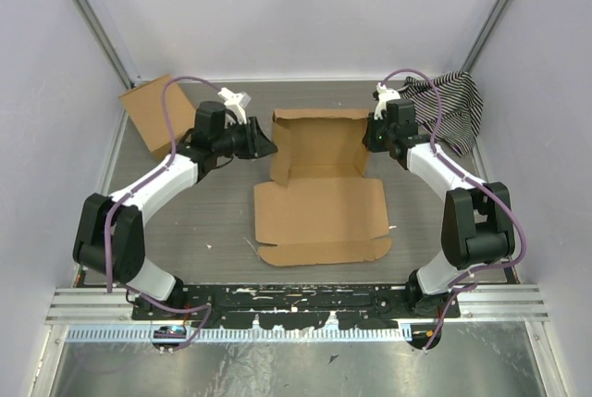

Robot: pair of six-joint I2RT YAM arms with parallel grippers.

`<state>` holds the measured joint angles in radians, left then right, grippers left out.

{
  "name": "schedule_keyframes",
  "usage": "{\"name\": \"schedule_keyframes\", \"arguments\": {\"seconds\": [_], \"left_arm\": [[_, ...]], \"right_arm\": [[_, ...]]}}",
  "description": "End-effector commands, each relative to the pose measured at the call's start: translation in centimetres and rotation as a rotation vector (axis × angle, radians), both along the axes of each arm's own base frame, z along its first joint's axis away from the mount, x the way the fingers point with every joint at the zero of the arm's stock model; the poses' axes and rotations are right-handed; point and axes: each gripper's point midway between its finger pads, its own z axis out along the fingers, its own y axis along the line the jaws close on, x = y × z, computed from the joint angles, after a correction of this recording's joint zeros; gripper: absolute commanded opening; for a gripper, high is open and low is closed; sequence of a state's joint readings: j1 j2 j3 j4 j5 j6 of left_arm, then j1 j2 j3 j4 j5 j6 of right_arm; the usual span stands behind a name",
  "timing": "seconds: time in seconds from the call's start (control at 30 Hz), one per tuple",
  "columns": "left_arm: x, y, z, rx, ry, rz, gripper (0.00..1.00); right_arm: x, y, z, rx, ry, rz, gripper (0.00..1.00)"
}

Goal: Fold the paper box

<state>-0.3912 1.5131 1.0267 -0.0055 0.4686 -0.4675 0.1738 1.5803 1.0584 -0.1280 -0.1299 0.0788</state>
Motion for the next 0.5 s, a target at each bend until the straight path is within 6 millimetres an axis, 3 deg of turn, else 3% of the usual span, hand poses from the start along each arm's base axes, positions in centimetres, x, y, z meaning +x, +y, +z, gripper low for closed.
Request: {"name": "schedule_keyframes", "arguments": {"seconds": [0.0,0.3,0.47], "left_arm": [[2.6,-0.3,1.1,0.036,-0.068,0.044,0.43],[5.0,0.7,0.8,0.157,-0.077,0.168,0.43],[5.5,0.0,0.2,0.203,-0.077,0.199,0.42]], "right_arm": [[1.1,0.9,3.7,0.059,-0.110,0.020,0.05],[0.4,1.1,3.8,0.074,-0.104,0.029,0.05],[0.1,1.6,4.0,0.082,-0.100,0.041,0.05]]}}
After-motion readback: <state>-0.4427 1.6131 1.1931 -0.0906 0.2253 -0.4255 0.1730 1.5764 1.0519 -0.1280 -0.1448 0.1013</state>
